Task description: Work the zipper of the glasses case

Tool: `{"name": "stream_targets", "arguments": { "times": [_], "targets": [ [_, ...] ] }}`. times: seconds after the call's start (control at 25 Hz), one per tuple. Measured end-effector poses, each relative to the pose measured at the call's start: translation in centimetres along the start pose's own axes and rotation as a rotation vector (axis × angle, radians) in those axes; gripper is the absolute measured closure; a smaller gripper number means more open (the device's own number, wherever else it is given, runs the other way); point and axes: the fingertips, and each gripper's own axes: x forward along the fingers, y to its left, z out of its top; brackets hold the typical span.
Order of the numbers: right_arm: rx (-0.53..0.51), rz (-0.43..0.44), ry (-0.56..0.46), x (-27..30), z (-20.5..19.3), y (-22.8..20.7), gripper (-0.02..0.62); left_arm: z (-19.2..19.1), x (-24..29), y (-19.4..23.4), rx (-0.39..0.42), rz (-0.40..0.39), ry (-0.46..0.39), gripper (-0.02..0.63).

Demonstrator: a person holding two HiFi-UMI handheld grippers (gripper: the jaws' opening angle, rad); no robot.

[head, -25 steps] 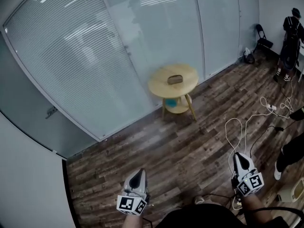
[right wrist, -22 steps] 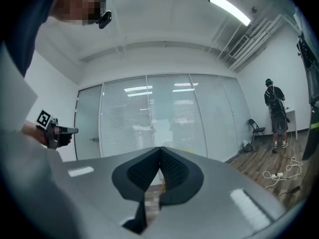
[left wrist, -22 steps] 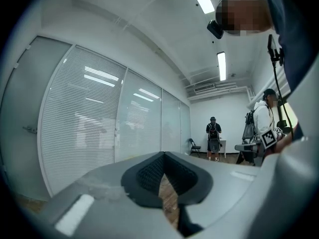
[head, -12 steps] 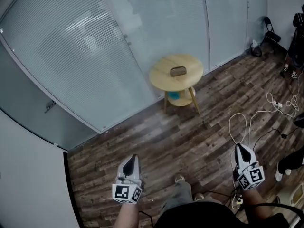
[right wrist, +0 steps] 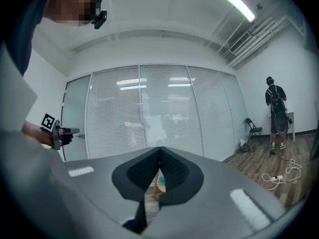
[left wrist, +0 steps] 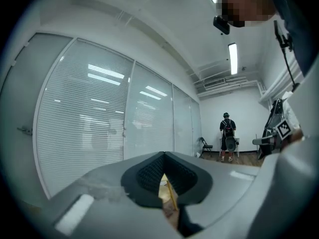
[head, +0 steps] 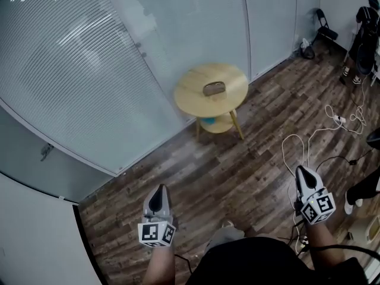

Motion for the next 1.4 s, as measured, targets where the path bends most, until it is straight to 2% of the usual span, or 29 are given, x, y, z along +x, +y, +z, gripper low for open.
{"name": "stream_targets", "arguments": {
  "times": [0.2,0.4,0.6,0.84,1.04,1.24,1.4],
  "targets": [
    [0.010,-0.075,-0.016,5.8,1.0,0.8,0.588,0.1,6.2,3.8,-0.015,-0.068,-0.009,0.603],
    [-0.021,-0.065,-0.021,10.1,2.2,2.5,0.588,-0.1,12.3,5.8,-0.012,-0.132,-0.018,0.603],
    [-0.028,-0.063,-0.014,13.7,2.0,0.7,0.588,0.4,17.6,5.9,-0.027,-0.172,-0.042,0.603],
    [0.009,-0.010,-0.019,23.3,1.7,-3.1,0.588,3.0,24.5,8.2,0.003,-0.090,-0.075,0.603],
    [0.005,0.087,-0.032,34.9,5.0,-5.0,0.588,6.2,30.8,11.4,0.037,-0.025,-0.087,0.603],
    [-0.059,0.194,-0.039,43.3,6.7,-6.9,0.588,4.6,35.7,12.5,0.007,0.046,-0.071,0.603],
    [-0.023,0.195,0.006,48.0,5.9,-8.6,0.588,3.7,40.0,12.8,-0.002,0.033,-0.024,0.603]
  ]
}}
